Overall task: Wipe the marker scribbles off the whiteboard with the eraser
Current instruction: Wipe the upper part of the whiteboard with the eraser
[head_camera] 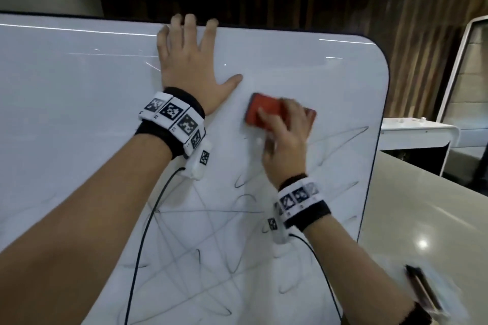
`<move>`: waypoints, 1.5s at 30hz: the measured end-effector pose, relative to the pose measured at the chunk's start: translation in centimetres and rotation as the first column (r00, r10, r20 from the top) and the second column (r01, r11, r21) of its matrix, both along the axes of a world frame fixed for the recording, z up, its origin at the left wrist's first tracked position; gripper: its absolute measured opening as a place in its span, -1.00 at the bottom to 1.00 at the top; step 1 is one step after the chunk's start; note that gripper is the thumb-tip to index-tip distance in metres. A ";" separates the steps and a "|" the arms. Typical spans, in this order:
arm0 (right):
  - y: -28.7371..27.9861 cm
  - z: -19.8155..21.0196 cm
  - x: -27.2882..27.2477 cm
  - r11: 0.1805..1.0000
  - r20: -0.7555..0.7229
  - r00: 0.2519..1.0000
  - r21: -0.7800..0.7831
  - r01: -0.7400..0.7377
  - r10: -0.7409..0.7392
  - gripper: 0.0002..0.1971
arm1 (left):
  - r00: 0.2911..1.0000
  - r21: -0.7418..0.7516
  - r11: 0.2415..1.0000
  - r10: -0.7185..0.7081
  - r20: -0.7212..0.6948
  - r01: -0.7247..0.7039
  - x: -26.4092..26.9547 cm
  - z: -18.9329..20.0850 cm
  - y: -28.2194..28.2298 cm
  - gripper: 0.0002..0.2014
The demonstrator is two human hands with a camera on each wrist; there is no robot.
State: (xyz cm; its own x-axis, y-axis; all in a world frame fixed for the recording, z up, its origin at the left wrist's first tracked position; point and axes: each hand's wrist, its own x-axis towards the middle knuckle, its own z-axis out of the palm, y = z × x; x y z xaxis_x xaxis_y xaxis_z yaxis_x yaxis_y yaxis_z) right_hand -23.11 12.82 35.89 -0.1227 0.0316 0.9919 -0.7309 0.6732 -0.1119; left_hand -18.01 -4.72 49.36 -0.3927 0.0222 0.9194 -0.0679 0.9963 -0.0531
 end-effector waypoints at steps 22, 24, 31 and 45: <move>6.4 0.1 -1.8 0.990 0.116 0.992 -0.129 0.063 -0.048 -0.55 | 0.998 -0.068 0.997 0.032 0.058 -0.029 0.4 0.2 -1.2 0.02; 10.6 3.1 -2.9 0.904 0.182 0.982 -0.412 0.115 -0.043 -0.52 | 0.999 -0.057 0.998 0.023 0.049 -0.021 0.5 0.1 -1.1 0.01; 0.1 -3.9 0.2 0.994 -0.015 1.000 0.105 0.010 -0.009 -0.61 | 0.999 -0.044 0.999 0.010 0.039 -0.008 0.5 0.1 -0.9 0.02; 0.2 -3.9 0.2 1.000 0.022 1.000 0.014 -0.018 0.018 -0.69 | 1.000 0.008 1.000 -0.023 -0.006 0.023 -0.1 0.2 -0.9 0.05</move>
State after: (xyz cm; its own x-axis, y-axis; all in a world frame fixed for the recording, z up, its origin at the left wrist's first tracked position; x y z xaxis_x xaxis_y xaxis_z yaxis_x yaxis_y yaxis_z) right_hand -22.93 13.04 32.01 -0.1444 0.0157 0.9894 -0.7403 0.6618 -0.1185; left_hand -18.12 -5.59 49.55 -0.3868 0.0234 0.9219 -0.0457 0.9980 -0.0445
